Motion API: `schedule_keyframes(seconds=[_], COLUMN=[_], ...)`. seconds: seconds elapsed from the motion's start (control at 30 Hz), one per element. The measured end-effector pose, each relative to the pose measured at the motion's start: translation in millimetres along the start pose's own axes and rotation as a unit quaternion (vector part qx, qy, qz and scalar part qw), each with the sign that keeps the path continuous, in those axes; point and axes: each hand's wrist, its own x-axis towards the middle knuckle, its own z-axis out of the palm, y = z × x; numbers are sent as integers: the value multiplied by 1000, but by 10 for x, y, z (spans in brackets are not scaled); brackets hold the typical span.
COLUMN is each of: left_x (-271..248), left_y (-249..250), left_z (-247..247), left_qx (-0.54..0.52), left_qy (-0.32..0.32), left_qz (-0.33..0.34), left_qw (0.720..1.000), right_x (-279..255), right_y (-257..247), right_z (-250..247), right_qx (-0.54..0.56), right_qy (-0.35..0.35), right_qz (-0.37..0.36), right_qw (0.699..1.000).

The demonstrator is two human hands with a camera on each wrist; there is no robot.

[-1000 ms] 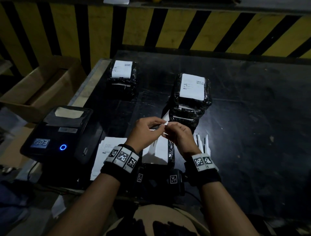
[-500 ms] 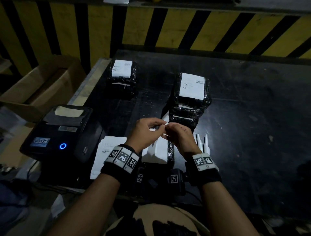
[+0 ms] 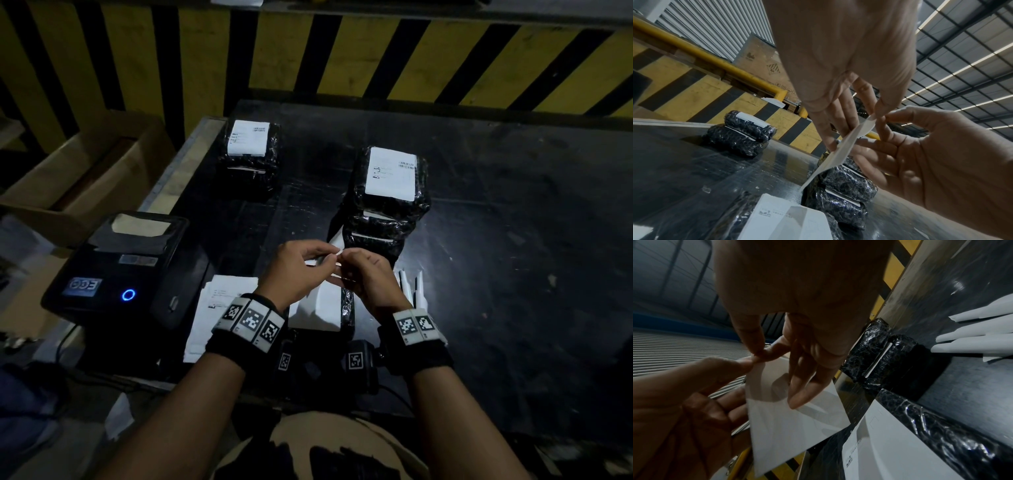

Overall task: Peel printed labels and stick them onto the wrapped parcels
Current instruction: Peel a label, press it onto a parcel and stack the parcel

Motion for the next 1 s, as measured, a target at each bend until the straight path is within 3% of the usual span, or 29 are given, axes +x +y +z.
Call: schedule_keyframes(seconds=[0.63,1.0], left_x=[25,73], left_y=[60,90], left_z=[-24,-44], left_qx=[25,-6], left_qy=[20,12], left_qz=[0,-3], left_qw=[999,1000], right_x=[1,24], right_y=[-31,-43], right_z=[2,18], right_qx=[-84,-51], right_qy=[-30,-11], right_qz=[-21,-22], right_qw=[996,998])
